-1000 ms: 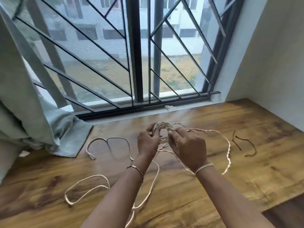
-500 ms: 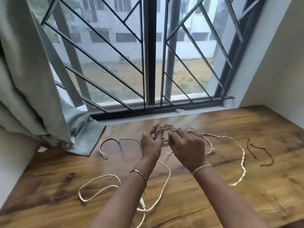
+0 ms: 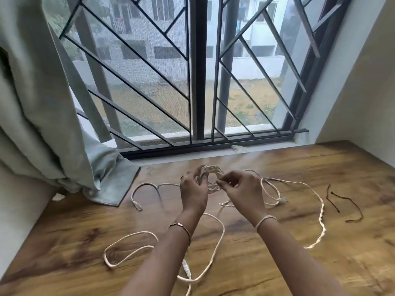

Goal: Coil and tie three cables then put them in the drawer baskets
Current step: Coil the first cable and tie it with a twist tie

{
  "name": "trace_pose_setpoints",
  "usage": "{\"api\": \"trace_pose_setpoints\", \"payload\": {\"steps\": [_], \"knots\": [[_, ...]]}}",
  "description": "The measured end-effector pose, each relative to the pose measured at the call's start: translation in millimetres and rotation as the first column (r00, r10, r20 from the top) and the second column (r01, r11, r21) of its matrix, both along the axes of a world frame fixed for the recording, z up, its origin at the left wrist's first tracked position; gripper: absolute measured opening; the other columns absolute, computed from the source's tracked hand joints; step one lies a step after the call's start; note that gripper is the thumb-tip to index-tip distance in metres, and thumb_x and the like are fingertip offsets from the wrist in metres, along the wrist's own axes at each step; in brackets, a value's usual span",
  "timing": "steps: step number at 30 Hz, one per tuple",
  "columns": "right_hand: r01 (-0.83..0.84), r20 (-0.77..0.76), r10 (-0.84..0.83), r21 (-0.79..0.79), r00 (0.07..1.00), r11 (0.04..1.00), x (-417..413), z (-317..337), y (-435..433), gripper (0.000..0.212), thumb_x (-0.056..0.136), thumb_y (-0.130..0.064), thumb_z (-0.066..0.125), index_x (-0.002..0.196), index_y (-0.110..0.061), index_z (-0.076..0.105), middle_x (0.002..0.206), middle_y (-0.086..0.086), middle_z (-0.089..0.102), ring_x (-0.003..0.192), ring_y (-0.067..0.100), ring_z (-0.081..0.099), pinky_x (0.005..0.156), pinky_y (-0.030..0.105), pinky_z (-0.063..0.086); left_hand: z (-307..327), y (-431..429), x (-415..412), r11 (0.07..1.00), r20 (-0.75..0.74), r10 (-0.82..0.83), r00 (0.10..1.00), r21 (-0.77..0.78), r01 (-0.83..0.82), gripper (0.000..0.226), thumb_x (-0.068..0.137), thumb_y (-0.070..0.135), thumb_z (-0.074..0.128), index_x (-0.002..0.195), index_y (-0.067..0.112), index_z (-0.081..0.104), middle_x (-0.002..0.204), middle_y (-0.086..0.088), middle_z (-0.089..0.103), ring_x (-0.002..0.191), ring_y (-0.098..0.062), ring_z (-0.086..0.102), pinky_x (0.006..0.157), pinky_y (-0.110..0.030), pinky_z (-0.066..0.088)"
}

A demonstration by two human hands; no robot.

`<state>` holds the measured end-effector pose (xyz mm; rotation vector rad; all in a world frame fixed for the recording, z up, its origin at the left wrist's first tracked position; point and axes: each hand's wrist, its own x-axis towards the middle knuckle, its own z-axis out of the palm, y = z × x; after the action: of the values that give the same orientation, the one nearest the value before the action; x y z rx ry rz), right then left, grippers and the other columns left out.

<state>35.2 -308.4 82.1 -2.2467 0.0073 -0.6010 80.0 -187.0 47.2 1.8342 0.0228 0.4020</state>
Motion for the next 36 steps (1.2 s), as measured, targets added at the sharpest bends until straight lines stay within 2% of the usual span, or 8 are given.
{"api": "trace_pose_setpoints", "payload": {"steps": [5, 9, 13, 17, 24, 28, 32, 36], "knots": [[-0.032, -0.109, 0.07, 0.315, 0.992, 0.948, 14, -6, -2, 0.014, 0.074, -0.012, 0.079, 0.078, -0.025, 0.076, 0.075, -0.007, 0.075, 0.072, 0.004, 0.07, 0.077, 0.032, 0.059, 1, -1, 4, 1.0, -0.012, 0.013, 1.0, -0.011, -0.013, 0.028, 0.089, 0.016, 0.065, 0.117, 0.016, 0.067, 0.106, -0.011, 0.066, 0.101, -0.027, 0.061, 0.093, -0.04, 0.049], [0.011, 0.044, -0.015, 0.101, 0.999, 0.995, 13, -7, 0, 0.007, 0.08, -0.016, 0.075, 0.085, -0.022, 0.075, 0.076, -0.007, 0.074, 0.067, 0.002, 0.065, 0.065, 0.012, 0.049, -1, -6, 6, 0.98, -0.079, -0.031, 0.996, -0.198, 0.015, 0.023, 0.087, 0.019, 0.067, 0.108, 0.028, 0.069, 0.095, 0.0, 0.07, 0.09, -0.029, 0.068, 0.085, -0.047, 0.055], [0.035, 0.245, 0.0, -0.137, 0.97, 0.99, 12, -15, 5, 0.006, 0.082, -0.013, 0.072, 0.087, -0.017, 0.071, 0.078, 0.0, 0.071, 0.07, 0.02, 0.064, 0.064, 0.032, 0.052, 9, -9, 4, 0.876, -0.137, -0.12, 0.983, -0.481, 0.04, 0.017, 0.09, 0.012, 0.064, 0.102, 0.024, 0.066, 0.085, 0.004, 0.066, 0.07, -0.021, 0.061, 0.058, -0.026, 0.053], [0.057, 0.301, 0.037, -0.299, 0.953, 0.953, 14, -22, 4, 0.016, 0.08, -0.009, 0.072, 0.091, -0.019, 0.071, 0.083, -0.002, 0.072, 0.073, 0.023, 0.064, 0.065, 0.033, 0.049, 17, -10, 1, 0.759, -0.153, -0.233, 0.96, -0.646, 0.082, 0.018, 0.091, 0.011, 0.061, 0.109, 0.014, 0.061, 0.089, -0.01, 0.066, 0.059, -0.011, 0.06, 0.044, -0.015, 0.044], [0.03, 0.317, 0.098, -0.375, 0.943, 0.926, 19, -24, 7, 0.016, 0.088, -0.024, 0.056, 0.088, -0.018, 0.071, 0.083, -0.004, 0.071, 0.076, 0.021, 0.062, 0.069, 0.034, 0.049, 17, -6, 3, 0.666, -0.109, -0.239, 0.965, -0.742, 0.081, 0.007, 0.092, 0.012, 0.059, 0.095, 0.012, 0.066, 0.076, -0.001, 0.071, 0.057, -0.008, 0.064, 0.048, -0.021, 0.051], [-0.012, 0.342, 0.14, -0.35, 0.929, 0.937, 19, -26, 12, 0.011, 0.084, -0.015, 0.064, 0.091, -0.018, 0.072, 0.086, -0.003, 0.072, 0.076, 0.02, 0.065, 0.068, 0.033, 0.052, 16, -4, 7, 0.669, -0.121, -0.174, 0.977, -0.742, 0.027, 0.01, 0.092, 0.009, 0.059, 0.087, 0.014, 0.066, 0.068, 0.001, 0.071, 0.055, -0.015, 0.062, 0.051, -0.024, 0.052], [-0.043, 0.368, 0.157, -0.299, 0.916, 0.953, 21, -25, 11, 0.013, 0.086, -0.015, 0.064, 0.096, -0.016, 0.072, 0.09, -0.002, 0.072, 0.075, 0.02, 0.065, 0.066, 0.032, 0.051, 17, -3, 12, 0.685, -0.134, -0.098, 0.986, -0.728, -0.031, 0.006, 0.088, 0.009, 0.066, 0.092, 0.012, 0.065, 0.081, -0.006, 0.067, 0.065, -0.02, 0.057, 0.057, -0.025, 0.049], [-0.087, 0.368, 0.184, -0.266, 0.911, 0.96, 26, -20, 13, 0.014, 0.09, -0.013, 0.063, 0.102, -0.017, 0.07, 0.098, -0.003, 0.067, 0.075, 0.021, 0.065, 0.062, 0.037, 0.053, 20, -1, 14, 0.647, -0.186, -0.086, 0.979, -0.758, -0.087, 0.034, 0.085, 0.009, 0.069, 0.117, 0.013, 0.058, 0.1, -0.011, 0.066, 0.061, -0.015, 0.054, 0.056, -0.023, 0.049]]}}
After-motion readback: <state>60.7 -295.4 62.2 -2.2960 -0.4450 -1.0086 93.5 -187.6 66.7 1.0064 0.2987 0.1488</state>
